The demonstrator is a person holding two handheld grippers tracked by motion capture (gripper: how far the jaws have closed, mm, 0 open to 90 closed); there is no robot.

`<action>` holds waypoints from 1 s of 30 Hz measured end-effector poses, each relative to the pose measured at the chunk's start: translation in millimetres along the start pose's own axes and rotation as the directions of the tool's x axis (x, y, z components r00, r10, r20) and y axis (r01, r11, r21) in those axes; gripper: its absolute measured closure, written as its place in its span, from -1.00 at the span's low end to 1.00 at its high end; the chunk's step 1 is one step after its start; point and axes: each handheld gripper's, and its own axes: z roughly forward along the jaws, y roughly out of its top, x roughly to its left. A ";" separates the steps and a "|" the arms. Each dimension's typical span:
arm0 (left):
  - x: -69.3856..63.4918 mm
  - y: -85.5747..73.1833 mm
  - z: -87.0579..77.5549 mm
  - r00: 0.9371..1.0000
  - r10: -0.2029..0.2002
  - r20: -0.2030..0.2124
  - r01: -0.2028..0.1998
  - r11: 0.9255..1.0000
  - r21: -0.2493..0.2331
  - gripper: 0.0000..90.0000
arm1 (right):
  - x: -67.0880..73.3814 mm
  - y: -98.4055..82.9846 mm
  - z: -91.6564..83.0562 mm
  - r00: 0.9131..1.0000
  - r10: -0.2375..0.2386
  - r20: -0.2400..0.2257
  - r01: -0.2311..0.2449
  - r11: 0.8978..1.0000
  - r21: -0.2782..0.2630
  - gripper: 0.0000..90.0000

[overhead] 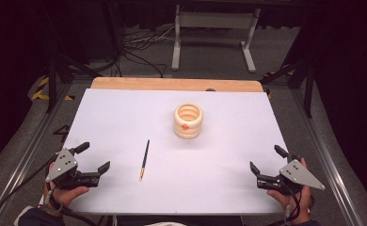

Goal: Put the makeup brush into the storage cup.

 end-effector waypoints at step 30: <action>-36.4 47.9 66.6 0.990 -0.047 0.130 -0.007 0.921 0.390 -0.50 | 3.6 -9.9 8.4 0.999 -0.034 -0.013 0.035 0.992 0.119 -0.86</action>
